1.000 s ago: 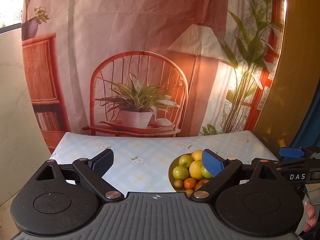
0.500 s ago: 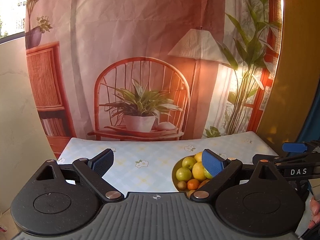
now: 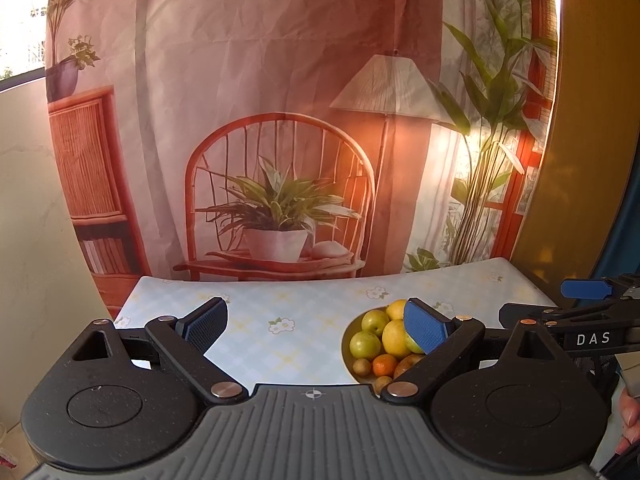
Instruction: Organize fruits
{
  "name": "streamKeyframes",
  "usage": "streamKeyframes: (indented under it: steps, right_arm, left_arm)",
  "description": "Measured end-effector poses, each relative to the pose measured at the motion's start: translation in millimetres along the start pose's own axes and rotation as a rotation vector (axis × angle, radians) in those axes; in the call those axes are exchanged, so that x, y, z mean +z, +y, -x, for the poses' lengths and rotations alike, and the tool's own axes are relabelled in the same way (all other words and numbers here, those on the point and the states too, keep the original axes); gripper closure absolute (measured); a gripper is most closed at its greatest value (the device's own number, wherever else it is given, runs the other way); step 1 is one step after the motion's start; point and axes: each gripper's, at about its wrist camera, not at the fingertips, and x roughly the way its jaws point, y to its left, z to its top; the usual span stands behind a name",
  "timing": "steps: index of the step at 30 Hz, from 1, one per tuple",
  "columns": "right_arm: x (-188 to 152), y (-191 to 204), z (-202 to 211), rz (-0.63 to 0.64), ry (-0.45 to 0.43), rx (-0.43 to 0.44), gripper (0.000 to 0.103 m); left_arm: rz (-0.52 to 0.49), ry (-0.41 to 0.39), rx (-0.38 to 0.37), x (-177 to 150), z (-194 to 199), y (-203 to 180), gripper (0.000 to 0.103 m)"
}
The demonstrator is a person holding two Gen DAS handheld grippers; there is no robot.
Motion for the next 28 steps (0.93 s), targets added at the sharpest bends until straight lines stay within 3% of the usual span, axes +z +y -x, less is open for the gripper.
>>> streamKeyframes:
  steps: [28]
  right_arm:
    - [-2.9, -0.6, 1.1, -0.001, 0.002, -0.002, 0.001]
  left_arm:
    - [-0.040, -0.045, -0.019, -1.6, 6.2, -3.6, 0.007]
